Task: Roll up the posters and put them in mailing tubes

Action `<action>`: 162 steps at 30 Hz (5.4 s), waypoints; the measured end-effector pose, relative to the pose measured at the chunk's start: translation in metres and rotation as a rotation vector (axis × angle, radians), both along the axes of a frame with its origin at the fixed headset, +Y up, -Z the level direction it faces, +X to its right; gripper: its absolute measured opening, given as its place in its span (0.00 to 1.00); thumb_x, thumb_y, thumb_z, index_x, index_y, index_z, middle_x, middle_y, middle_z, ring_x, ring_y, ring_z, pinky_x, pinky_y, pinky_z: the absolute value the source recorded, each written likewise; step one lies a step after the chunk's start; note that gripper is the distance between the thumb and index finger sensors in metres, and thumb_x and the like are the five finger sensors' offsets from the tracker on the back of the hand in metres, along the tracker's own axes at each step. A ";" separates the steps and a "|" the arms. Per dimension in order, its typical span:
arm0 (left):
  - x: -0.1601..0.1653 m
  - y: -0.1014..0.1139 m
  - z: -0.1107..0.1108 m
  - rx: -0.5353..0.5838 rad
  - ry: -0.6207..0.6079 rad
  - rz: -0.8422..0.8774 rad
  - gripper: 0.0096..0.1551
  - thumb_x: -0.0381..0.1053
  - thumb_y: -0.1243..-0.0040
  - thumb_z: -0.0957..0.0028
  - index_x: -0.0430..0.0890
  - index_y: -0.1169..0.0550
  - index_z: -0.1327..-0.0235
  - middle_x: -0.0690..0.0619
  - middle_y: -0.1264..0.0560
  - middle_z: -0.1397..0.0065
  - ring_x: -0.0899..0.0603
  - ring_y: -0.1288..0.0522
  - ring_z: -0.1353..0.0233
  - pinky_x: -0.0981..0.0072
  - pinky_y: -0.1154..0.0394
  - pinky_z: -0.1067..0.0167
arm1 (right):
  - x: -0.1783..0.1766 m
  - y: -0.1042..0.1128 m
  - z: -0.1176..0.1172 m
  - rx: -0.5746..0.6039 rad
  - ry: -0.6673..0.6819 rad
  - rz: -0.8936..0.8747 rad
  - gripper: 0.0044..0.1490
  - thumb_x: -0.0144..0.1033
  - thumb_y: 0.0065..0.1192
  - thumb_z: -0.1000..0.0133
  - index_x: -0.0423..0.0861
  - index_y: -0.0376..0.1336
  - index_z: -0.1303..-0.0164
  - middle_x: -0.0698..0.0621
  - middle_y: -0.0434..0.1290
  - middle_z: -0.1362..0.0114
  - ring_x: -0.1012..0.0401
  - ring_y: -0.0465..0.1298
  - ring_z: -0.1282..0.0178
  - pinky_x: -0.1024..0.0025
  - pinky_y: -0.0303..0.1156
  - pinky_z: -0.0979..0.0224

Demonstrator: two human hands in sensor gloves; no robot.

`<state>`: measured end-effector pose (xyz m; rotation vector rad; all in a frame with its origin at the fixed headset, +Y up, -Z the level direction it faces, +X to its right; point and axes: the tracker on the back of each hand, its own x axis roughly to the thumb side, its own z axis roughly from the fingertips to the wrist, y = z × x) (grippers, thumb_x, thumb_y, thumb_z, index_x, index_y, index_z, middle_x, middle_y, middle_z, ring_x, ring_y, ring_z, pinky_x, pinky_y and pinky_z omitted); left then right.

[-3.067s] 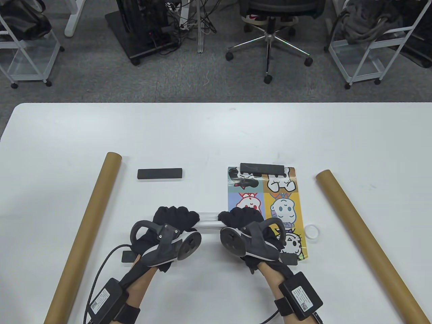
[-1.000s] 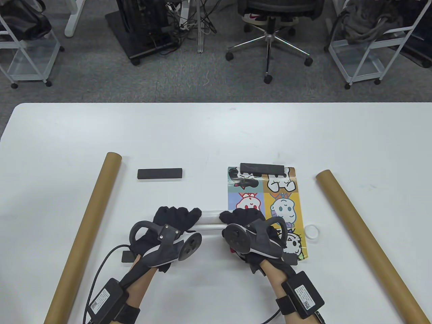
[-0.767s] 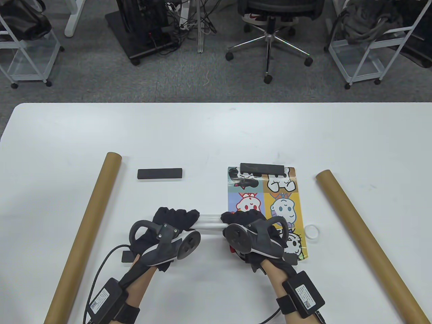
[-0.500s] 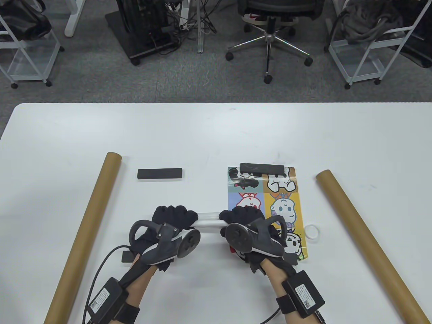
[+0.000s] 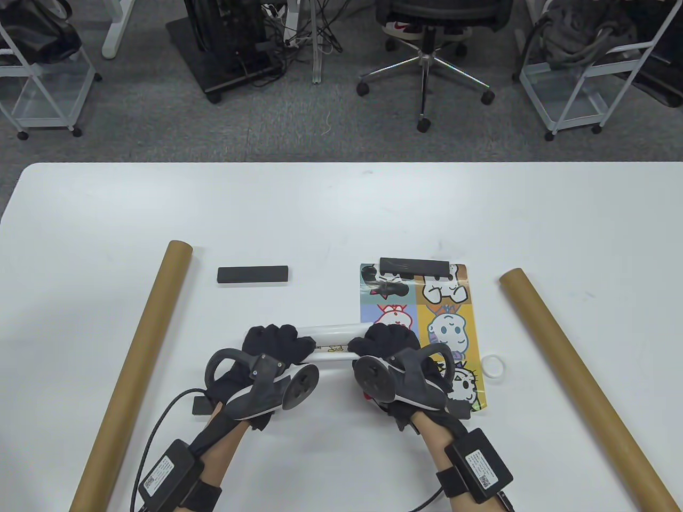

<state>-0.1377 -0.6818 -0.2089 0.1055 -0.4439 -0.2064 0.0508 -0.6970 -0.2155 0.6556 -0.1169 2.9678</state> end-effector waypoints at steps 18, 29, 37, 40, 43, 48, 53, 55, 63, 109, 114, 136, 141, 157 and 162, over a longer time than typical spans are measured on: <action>-0.005 0.002 -0.002 0.024 -0.001 0.056 0.28 0.62 0.43 0.50 0.60 0.25 0.35 0.62 0.19 0.43 0.50 0.18 0.48 0.48 0.25 0.26 | 0.002 0.000 -0.002 -0.048 0.011 -0.015 0.35 0.46 0.55 0.48 0.47 0.59 0.30 0.50 0.73 0.41 0.51 0.76 0.49 0.39 0.69 0.29; -0.001 0.001 0.001 0.049 -0.016 0.027 0.23 0.62 0.38 0.51 0.63 0.20 0.42 0.61 0.22 0.37 0.49 0.20 0.40 0.46 0.26 0.24 | 0.002 0.000 -0.001 -0.005 -0.016 -0.015 0.28 0.46 0.61 0.51 0.53 0.67 0.40 0.51 0.76 0.41 0.51 0.78 0.47 0.41 0.71 0.29; -0.002 0.000 0.001 0.031 -0.018 0.041 0.26 0.62 0.37 0.52 0.60 0.18 0.40 0.60 0.21 0.38 0.49 0.20 0.43 0.46 0.25 0.25 | 0.001 0.000 0.000 -0.012 -0.012 -0.003 0.29 0.46 0.60 0.51 0.52 0.67 0.39 0.49 0.74 0.41 0.50 0.77 0.47 0.39 0.70 0.29; -0.003 0.000 0.000 0.022 -0.013 0.045 0.28 0.62 0.38 0.51 0.61 0.20 0.37 0.60 0.21 0.38 0.49 0.19 0.42 0.47 0.25 0.25 | 0.002 0.000 0.000 -0.003 -0.018 -0.011 0.32 0.47 0.62 0.53 0.50 0.67 0.38 0.52 0.77 0.44 0.52 0.79 0.49 0.42 0.73 0.30; -0.006 -0.001 -0.002 0.009 -0.004 0.068 0.29 0.62 0.39 0.51 0.61 0.21 0.34 0.60 0.21 0.37 0.49 0.19 0.41 0.47 0.25 0.25 | 0.004 0.004 0.000 0.049 -0.037 -0.027 0.37 0.49 0.64 0.56 0.49 0.67 0.36 0.55 0.80 0.48 0.55 0.82 0.53 0.46 0.76 0.33; -0.007 0.000 -0.003 0.005 0.006 0.084 0.31 0.61 0.41 0.50 0.60 0.23 0.30 0.60 0.19 0.36 0.49 0.17 0.40 0.48 0.24 0.26 | 0.003 0.002 0.000 0.048 -0.031 -0.023 0.34 0.48 0.62 0.54 0.48 0.67 0.37 0.55 0.81 0.46 0.54 0.84 0.51 0.46 0.76 0.33; -0.006 -0.001 -0.003 -0.011 0.005 0.096 0.30 0.59 0.47 0.47 0.58 0.25 0.29 0.59 0.20 0.36 0.48 0.18 0.41 0.46 0.26 0.25 | 0.000 0.001 0.001 -0.002 -0.022 0.020 0.33 0.46 0.52 0.46 0.46 0.60 0.31 0.50 0.74 0.43 0.49 0.76 0.50 0.37 0.68 0.28; -0.006 0.000 -0.002 0.001 0.001 0.095 0.30 0.61 0.46 0.47 0.59 0.25 0.30 0.60 0.20 0.38 0.49 0.18 0.43 0.46 0.26 0.25 | 0.000 0.001 0.000 0.015 -0.024 0.040 0.36 0.50 0.58 0.50 0.48 0.60 0.32 0.52 0.74 0.44 0.51 0.76 0.52 0.38 0.69 0.29; -0.005 0.000 -0.001 0.030 -0.004 0.064 0.25 0.62 0.40 0.49 0.63 0.22 0.37 0.61 0.20 0.39 0.49 0.18 0.42 0.48 0.25 0.25 | 0.001 0.001 0.002 0.049 -0.031 -0.001 0.27 0.46 0.59 0.50 0.53 0.67 0.40 0.50 0.74 0.40 0.49 0.76 0.47 0.38 0.68 0.28; -0.005 0.000 -0.001 0.026 0.015 0.032 0.26 0.62 0.41 0.50 0.63 0.21 0.36 0.58 0.23 0.36 0.47 0.21 0.39 0.43 0.28 0.24 | 0.000 -0.001 0.000 -0.001 -0.013 -0.016 0.29 0.44 0.59 0.50 0.51 0.67 0.38 0.48 0.70 0.40 0.48 0.74 0.46 0.34 0.66 0.28; -0.005 0.000 -0.001 0.004 0.010 0.040 0.29 0.62 0.41 0.49 0.60 0.21 0.33 0.58 0.23 0.37 0.47 0.21 0.40 0.43 0.28 0.24 | 0.000 -0.002 0.001 -0.011 -0.012 -0.008 0.31 0.44 0.59 0.50 0.49 0.66 0.36 0.48 0.71 0.41 0.49 0.74 0.46 0.35 0.66 0.28; -0.009 -0.001 -0.003 0.006 0.011 0.079 0.30 0.63 0.44 0.49 0.58 0.23 0.33 0.61 0.17 0.41 0.49 0.15 0.42 0.45 0.26 0.25 | 0.003 -0.003 -0.002 -0.057 -0.016 -0.031 0.33 0.40 0.57 0.48 0.48 0.61 0.31 0.50 0.74 0.40 0.49 0.77 0.46 0.37 0.69 0.29; -0.008 -0.001 -0.002 0.013 0.010 0.067 0.28 0.61 0.38 0.51 0.60 0.23 0.36 0.62 0.19 0.42 0.49 0.17 0.44 0.45 0.26 0.25 | 0.001 -0.002 -0.001 -0.019 -0.021 -0.014 0.31 0.42 0.61 0.50 0.50 0.62 0.35 0.52 0.74 0.42 0.51 0.77 0.49 0.40 0.71 0.29; -0.007 0.000 -0.001 0.050 -0.007 0.043 0.27 0.61 0.35 0.53 0.61 0.18 0.39 0.60 0.21 0.37 0.49 0.19 0.41 0.45 0.26 0.24 | 0.001 -0.002 0.000 -0.014 -0.013 -0.018 0.30 0.42 0.61 0.51 0.50 0.66 0.37 0.48 0.72 0.38 0.49 0.76 0.45 0.38 0.69 0.28; -0.009 -0.001 -0.002 0.028 -0.002 0.066 0.29 0.62 0.35 0.53 0.60 0.19 0.37 0.60 0.21 0.39 0.50 0.18 0.42 0.46 0.26 0.25 | 0.003 -0.003 -0.001 -0.026 -0.016 -0.020 0.35 0.43 0.62 0.51 0.48 0.64 0.32 0.50 0.73 0.40 0.50 0.77 0.46 0.39 0.70 0.29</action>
